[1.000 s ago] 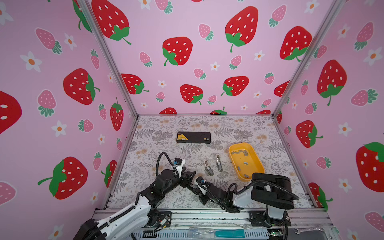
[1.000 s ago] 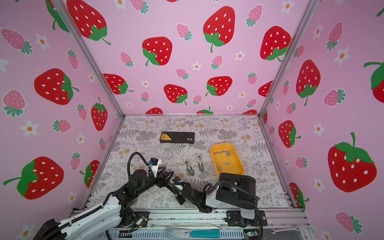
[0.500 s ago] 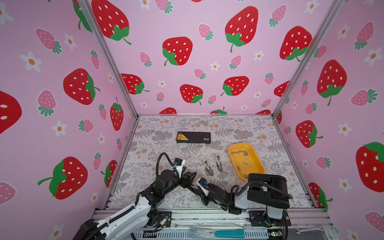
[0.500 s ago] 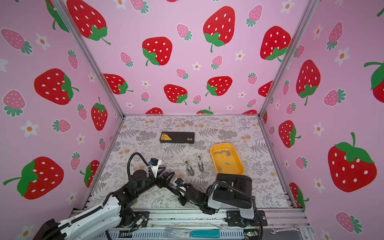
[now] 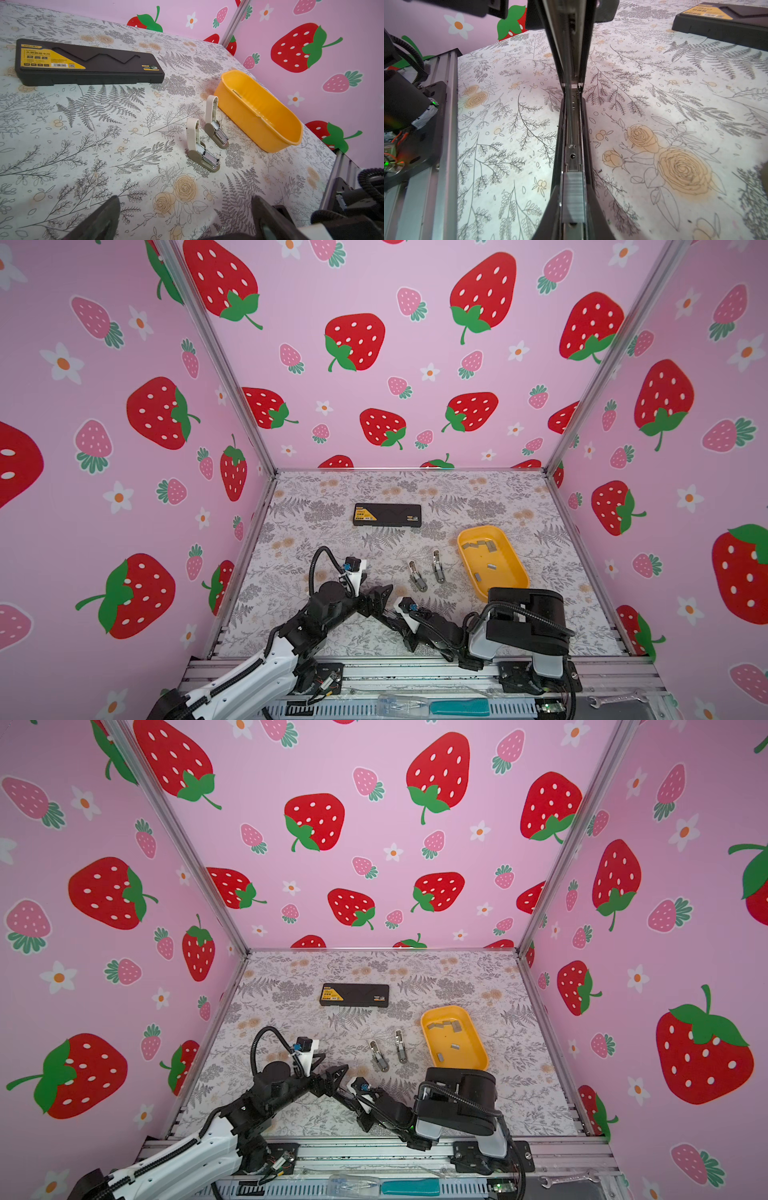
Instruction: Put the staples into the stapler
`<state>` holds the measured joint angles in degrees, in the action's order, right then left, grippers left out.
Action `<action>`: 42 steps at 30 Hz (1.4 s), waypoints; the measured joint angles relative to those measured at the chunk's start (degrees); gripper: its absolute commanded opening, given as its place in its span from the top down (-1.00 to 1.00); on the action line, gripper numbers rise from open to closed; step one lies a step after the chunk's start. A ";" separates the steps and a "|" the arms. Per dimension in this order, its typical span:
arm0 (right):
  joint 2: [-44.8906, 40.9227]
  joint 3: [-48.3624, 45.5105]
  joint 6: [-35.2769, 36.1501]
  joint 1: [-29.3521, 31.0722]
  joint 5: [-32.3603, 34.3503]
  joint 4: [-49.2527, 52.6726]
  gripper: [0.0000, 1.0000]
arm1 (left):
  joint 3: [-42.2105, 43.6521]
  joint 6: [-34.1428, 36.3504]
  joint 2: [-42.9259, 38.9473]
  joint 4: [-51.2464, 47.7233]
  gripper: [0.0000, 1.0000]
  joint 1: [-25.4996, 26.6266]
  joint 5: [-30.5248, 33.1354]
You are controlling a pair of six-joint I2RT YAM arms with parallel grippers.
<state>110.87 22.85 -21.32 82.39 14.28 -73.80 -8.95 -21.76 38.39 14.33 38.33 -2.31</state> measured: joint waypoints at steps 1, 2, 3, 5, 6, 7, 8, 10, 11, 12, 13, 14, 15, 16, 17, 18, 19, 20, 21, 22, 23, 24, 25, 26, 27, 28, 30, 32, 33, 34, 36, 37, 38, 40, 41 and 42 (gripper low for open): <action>0.02 0.00 0.00 0.00 0.00 -0.17 1.00 | -0.04 -0.55 -0.24 -0.55 -0.98 0.00 0.46; 0.02 0.00 0.00 0.00 0.02 -0.31 1.00 | -0.11 -0.94 -0.44 -1.01 -0.98 0.04 0.72; 0.02 0.00 0.00 0.00 0.02 -0.35 1.00 | -0.22 -1.27 -0.63 -1.40 -0.98 0.11 0.83; 0.02 0.00 0.00 0.07 0.13 -0.42 1.00 | -0.46 -2.14 -1.14 -2.03 -0.98 0.11 0.83; 0.02 0.00 0.00 0.09 0.20 -0.44 1.00 | -0.63 -2.56 -1.31 -2.36 -0.98 0.11 0.85; 0.02 0.00 0.00 0.11 0.22 -0.50 1.00 | -0.96 -2.99 -1.42 -2.67 -0.98 0.11 0.87; 0.02 0.00 0.00 0.11 0.26 -0.52 1.00 | -1.38 -3.52 -1.40 -2.89 -0.98 0.11 0.87; 0.04 0.02 -0.04 0.11 0.31 -0.50 1.00 | -2.27 -4.28 -1.25 -3.10 -0.98 0.11 0.98; 0.04 0.02 -0.07 0.13 0.31 -0.50 1.00 | -2.82 -4.74 -1.05 -3.02 -0.98 0.11 1.03; 0.07 0.02 -0.09 0.17 0.44 -0.44 1.00 | -3.34 -5.18 -0.79 -2.89 -0.98 0.11 1.09; 0.13 0.00 -0.11 0.28 0.50 0.15 1.00 | -3.91 -5.57 -0.28 -2.60 -0.98 0.09 1.11; 0.39 0.02 -0.09 0.39 0.79 0.15 1.00 | -4.52 -5.97 0.31 -2.49 -0.98 0.09 1.14; 0.39 0.09 -0.11 0.39 0.90 0.20 1.00 | -4.98 -6.38 0.83 -2.36 -0.98 0.09 1.11; 0.39 0.11 -0.09 0.39 0.90 0.22 1.00 | -5.31 -6.84 1.33 -2.25 -0.98 0.11 1.14; 0.39 0.11 -0.11 0.39 0.90 0.22 1.00 | -5.51 -7.28 1.62 -2.21 -0.98 0.09 1.38; 0.39 0.13 -0.11 0.39 0.92 0.22 1.00 | -5.55 -7.72 1.73 -2.23 -0.98 0.11 1.79; 0.39 0.13 -0.11 0.39 0.92 0.22 1.00 | -5.55 -8.31 1.73 -2.34 -0.98 0.11 2.69; 0.39 0.13 -0.11 0.39 0.92 0.22 1.00 | -5.55 -8.72 1.66 -2.58 -0.98 0.11 3.87; 0.39 0.13 -0.11 0.39 0.92 0.24 0.96 | -5.55 -9.20 1.60 -2.95 -0.98 0.11 5.05; 0.39 0.13 -0.15 0.39 0.94 0.24 0.90 | -5.55 -9.73 1.46 -3.54 -0.98 0.11 6.49; 0.39 0.13 -0.20 0.48 1.03 0.26 0.80 | -5.55 -10.14 1.33 -4.35 -0.98 0.11 7.96; 0.39 0.13 -0.24 0.55 1.16 0.31 0.72 | -5.55 -10.51 1.27 -4.92 -0.98 0.09 9.14; 0.33 0.13 -0.26 0.68 1.31 0.42 0.65 | -5.55 -10.93 1.27 -5.62 -0.98 0.09 10.29; 0.02 0.13 -0.28 0.76 1.42 0.85 0.57 | -5.55 -11.26 1.27 -6.10 -0.98 0.09 11.21; -0.42 0.11 -0.35 0.83 1.55 1.49 0.50 | -5.55 -11.50 1.20 -6.47 -0.98 0.09 11.87; -0.98 0.07 -0.50 0.92 1.77 2.23 0.38 | -5.55 -11.67 1.03 -6.93 -0.98 0.09 12.50; -2.43 -0.26 -0.81 1.11 2.14 3.21 0.23 | -5.40 -12.07 0.66 -7.41 -0.98 0.09 13.46; -4.74 -0.87 -0.83 1.27 2.60 3.82 0.13 | -4.83 -12.46 0.33 -7.58 -0.98 0.09 13.88; -5.99 -1.16 -0.90 1.36 2.71 4.17 0.09 | -4.57 -12.57 0.24 -7.93 -0.98 0.09 13.88; -7.48 -1.44 -0.98 1.40 2.86 4.57 0.05 | -4.24 -12.59 0.22 -8.20 -0.98 0.09 13.86; -10.36 -2.08 -1.07 1.64 3.23 5.27 0.02 | -3.63 -12.61 0.24 -8.41 -0.98 0.09 13.81; -11.96 -2.43 -1.03 1.86 3.43 5.75 0.02 | -3.30 -12.61 0.28 -8.48 -0.98 0.09 13.75; -13.60 -2.75 -0.98 2.08 3.67 6.34 0.09 | -2.95 -12.61 0.31 -8.48 -0.98 0.09 13.64; -16.28 -2.99 -0.70 2.38 4.00 7.82 0.22 | -2.19 -12.59 0.35 -8.39 -0.98 0.11 13.40; -17.40 -2.97 -0.68 2.51 4.17 8.55 0.28 | -1.70 -12.59 0.35 -8.31 -0.98 0.11 13.20; -18.25 -2.97 -0.66 2.56 4.31 9.09 0.31 | -1.22 -12.59 0.35 -8.17 -0.98 0.11 13.14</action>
<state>92.62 19.88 -21.98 84.95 18.59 -64.71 -10.17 -34.35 38.74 6.15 38.44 10.83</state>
